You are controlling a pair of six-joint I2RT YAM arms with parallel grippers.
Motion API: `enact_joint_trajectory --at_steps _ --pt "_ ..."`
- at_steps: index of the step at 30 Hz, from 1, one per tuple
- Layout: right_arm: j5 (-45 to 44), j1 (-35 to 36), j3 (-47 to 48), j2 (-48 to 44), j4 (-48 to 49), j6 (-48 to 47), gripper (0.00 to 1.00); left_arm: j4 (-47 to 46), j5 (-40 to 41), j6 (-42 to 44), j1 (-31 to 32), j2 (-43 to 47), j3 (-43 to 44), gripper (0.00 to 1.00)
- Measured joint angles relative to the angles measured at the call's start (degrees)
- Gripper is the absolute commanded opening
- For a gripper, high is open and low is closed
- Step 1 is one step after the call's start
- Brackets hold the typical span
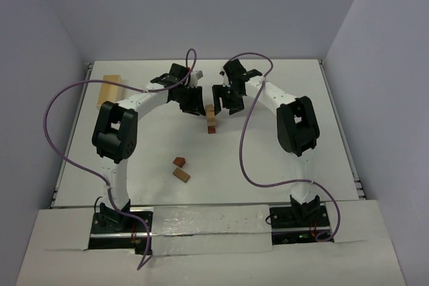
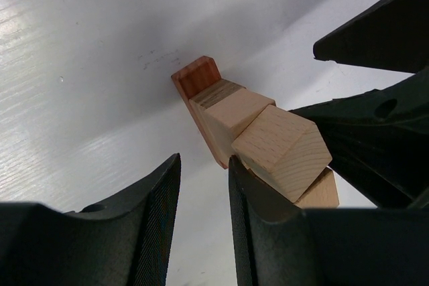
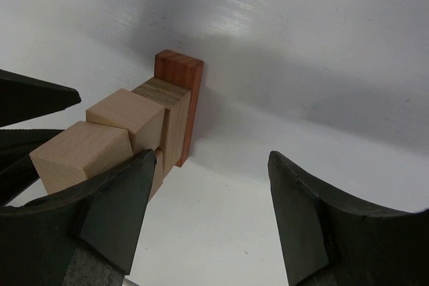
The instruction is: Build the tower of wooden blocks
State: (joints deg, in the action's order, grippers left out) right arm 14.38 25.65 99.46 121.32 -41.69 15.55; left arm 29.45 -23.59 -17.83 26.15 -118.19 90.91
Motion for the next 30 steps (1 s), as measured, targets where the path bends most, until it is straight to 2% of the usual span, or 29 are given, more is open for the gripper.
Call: enact_joint_trajectory --at_steps 30 --pt "-0.3 -1.2 0.0 0.0 0.0 0.0 0.77 0.3 -0.6 0.1 -0.2 -1.1 1.2 0.43"
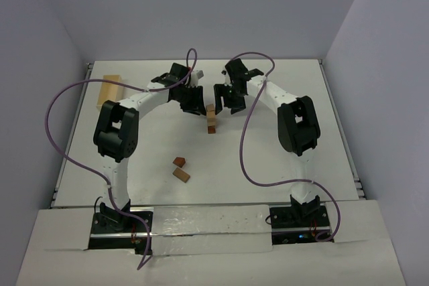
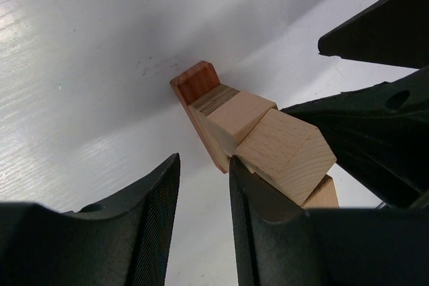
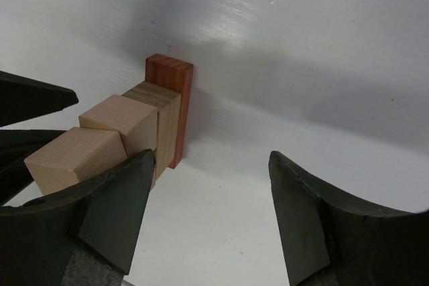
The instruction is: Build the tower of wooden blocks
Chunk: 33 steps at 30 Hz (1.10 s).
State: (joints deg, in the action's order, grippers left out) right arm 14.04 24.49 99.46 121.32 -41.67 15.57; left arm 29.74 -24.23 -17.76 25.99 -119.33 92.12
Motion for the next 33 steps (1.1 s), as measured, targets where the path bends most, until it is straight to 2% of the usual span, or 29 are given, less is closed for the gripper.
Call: enact_joint_trajectory --at_steps 19,33 --pt "-2.6 -3.6 -1.1 -3.8 0.1 0.3 0.78 -0.3 2.0 0.9 -2.3 6.5 -2.3 0.44" --pt "-0.9 -3.2 -1.1 -6.4 0.1 0.2 0.78 -0.4 1.0 1.7 -1.9 6.9 -3.3 0.44"
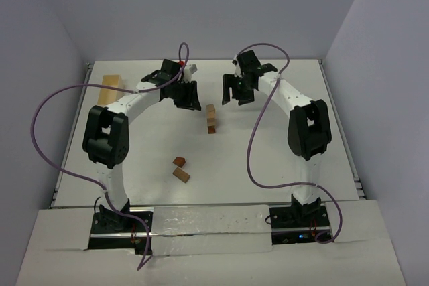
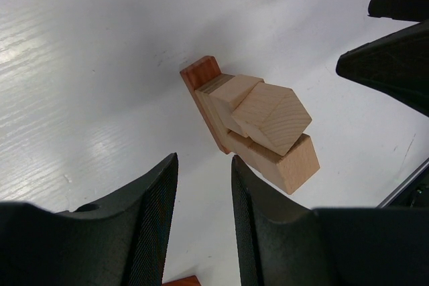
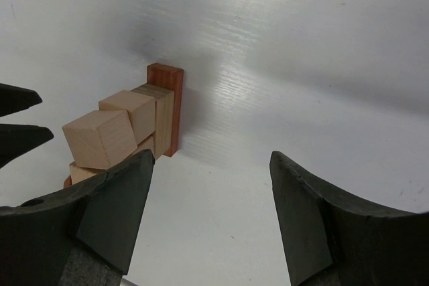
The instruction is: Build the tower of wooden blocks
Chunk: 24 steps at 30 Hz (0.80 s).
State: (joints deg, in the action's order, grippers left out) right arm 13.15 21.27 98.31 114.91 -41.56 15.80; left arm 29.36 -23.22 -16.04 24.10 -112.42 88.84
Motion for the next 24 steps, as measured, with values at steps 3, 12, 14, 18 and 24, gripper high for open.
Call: enact_joint_trajectory --at_steps 3,12,14,18,24 --pt "0.2 0.4 0.0 0.0 0.0 0.0 0.78 0.0 0.0 0.1 0.6 0.0 0.0 0.45" --pt "1.4 1.8 0.0 0.0 0.0 0.0 0.78 0.0 -0.1 0.2 1.2 0.0 0.0 0.44" --pt "1.5 2.0 0.0 0.0 0.0 0.0 0.78 0.1 -0.1 0.2 1.2 0.0 0.1 0.44" --pt "1.7 2.5 0.0 0.0 0.0 0.0 0.78 0.2 -0.2 0.2 1.2 -0.4 0.6 0.44" --pt "1.9 2.8 0.0 0.0 0.0 -0.1 0.78 0.3 -0.2 0.2 1.2 -1.0 1.1 0.44"
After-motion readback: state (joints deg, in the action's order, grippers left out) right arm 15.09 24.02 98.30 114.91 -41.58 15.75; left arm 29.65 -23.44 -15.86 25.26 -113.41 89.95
